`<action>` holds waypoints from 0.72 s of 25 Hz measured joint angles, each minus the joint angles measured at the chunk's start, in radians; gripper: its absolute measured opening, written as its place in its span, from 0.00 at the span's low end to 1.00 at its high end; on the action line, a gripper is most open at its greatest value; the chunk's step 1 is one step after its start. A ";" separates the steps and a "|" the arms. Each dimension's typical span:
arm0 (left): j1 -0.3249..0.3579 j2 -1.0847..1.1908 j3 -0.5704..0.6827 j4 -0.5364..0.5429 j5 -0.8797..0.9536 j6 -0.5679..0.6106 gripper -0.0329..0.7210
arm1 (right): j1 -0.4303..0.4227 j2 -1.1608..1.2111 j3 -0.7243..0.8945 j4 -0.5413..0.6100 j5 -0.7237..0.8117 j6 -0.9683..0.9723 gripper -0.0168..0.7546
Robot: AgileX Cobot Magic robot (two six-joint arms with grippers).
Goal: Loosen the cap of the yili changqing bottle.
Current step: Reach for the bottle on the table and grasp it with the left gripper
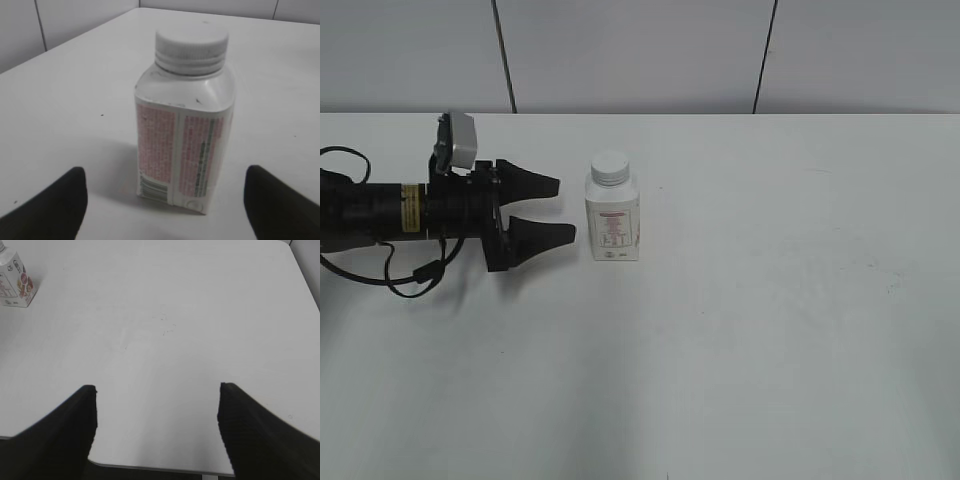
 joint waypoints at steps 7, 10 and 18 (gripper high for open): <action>-0.045 0.063 -0.079 0.000 -0.002 -0.004 0.82 | 0.000 0.000 0.000 0.000 0.000 0.000 0.79; -0.060 0.090 -0.121 0.000 -0.010 -0.033 0.82 | 0.000 0.000 0.000 0.000 0.000 0.000 0.79; -0.091 0.098 -0.167 -0.006 -0.005 -0.049 0.82 | 0.000 0.000 0.000 0.000 0.000 -0.001 0.79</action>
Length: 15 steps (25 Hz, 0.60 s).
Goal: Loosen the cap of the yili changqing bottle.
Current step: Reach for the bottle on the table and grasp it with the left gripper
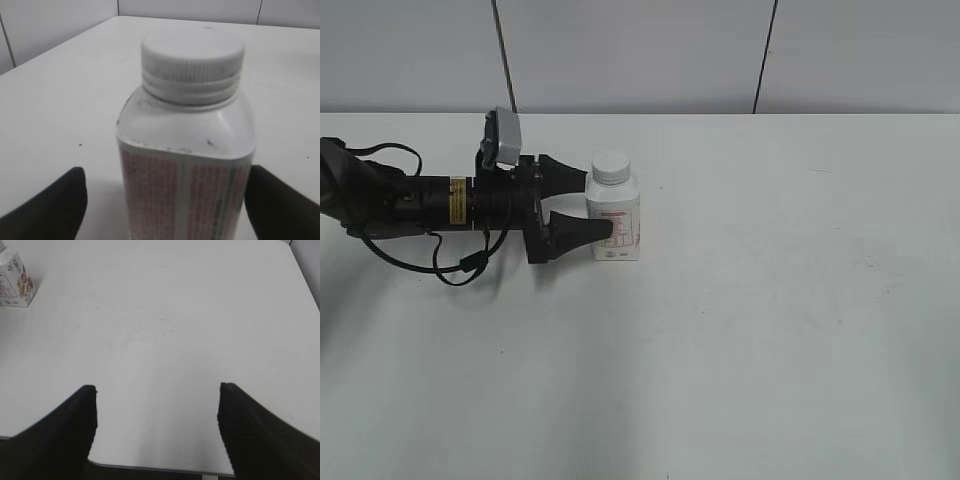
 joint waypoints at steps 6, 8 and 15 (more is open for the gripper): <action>-0.020 0.000 -0.001 -0.008 0.005 -0.002 0.79 | 0.000 0.000 0.000 0.000 0.000 0.001 0.79; -0.023 0.000 -0.001 -0.008 0.006 -0.002 0.74 | 0.000 0.000 0.000 0.000 0.000 0.001 0.79; -0.024 0.000 -0.002 -0.009 0.008 -0.003 0.55 | 0.000 0.000 0.000 -0.060 0.000 0.000 0.79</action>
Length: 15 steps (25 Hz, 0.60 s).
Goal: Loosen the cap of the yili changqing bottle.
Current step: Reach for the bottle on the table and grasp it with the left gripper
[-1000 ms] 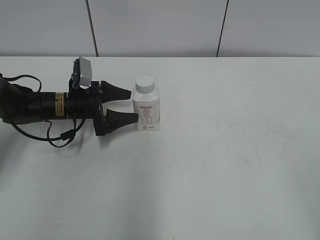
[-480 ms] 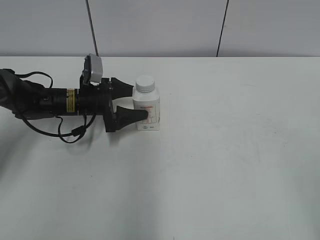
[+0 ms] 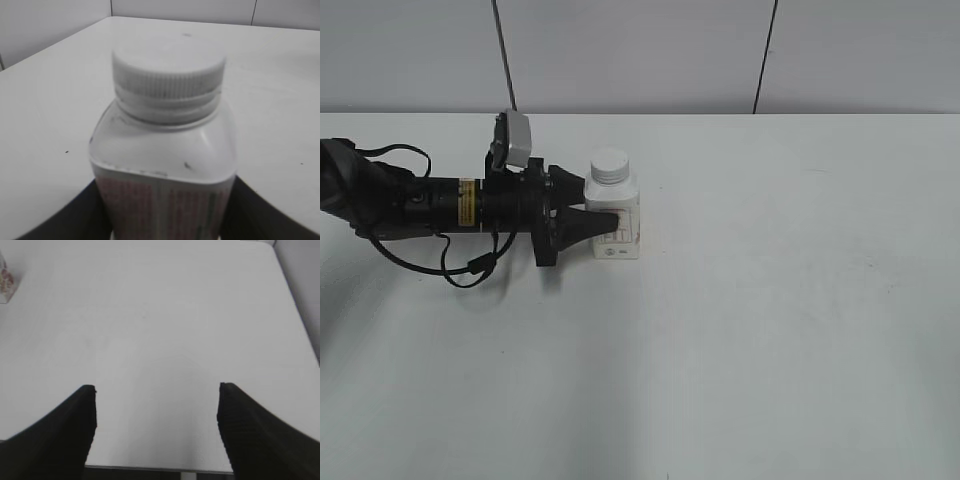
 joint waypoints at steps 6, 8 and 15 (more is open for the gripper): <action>0.000 0.000 0.000 0.001 0.001 -0.003 0.51 | 0.000 0.000 0.000 -0.102 -0.007 0.001 0.79; 0.000 0.000 0.000 0.000 0.001 -0.003 0.51 | 0.000 0.000 0.000 -0.107 -0.010 0.001 0.79; 0.000 0.000 0.000 0.000 -0.004 -0.003 0.51 | 0.000 0.000 0.000 -0.039 -0.011 0.008 0.79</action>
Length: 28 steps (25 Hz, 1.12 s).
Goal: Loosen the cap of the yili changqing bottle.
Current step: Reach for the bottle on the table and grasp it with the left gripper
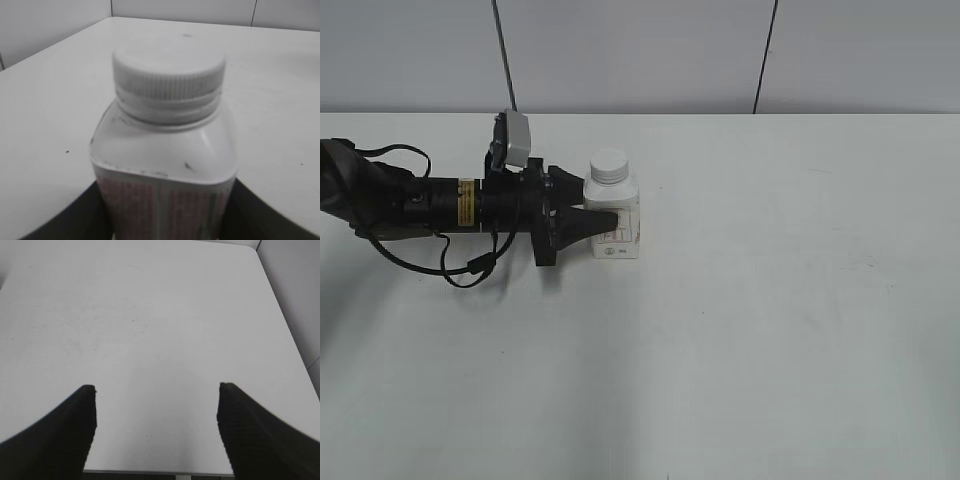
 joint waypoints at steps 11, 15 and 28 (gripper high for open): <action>0.000 0.006 -0.003 0.006 -0.010 0.000 0.51 | 0.000 0.528 -0.128 0.076 -0.031 0.000 0.79; 0.000 0.006 -0.007 0.038 -0.019 0.000 0.51 | 0.000 0.849 -0.278 0.084 -0.022 0.000 0.79; 0.001 0.006 -0.008 0.086 -0.037 0.000 0.51 | -0.002 1.520 -0.783 0.109 0.115 -0.172 0.70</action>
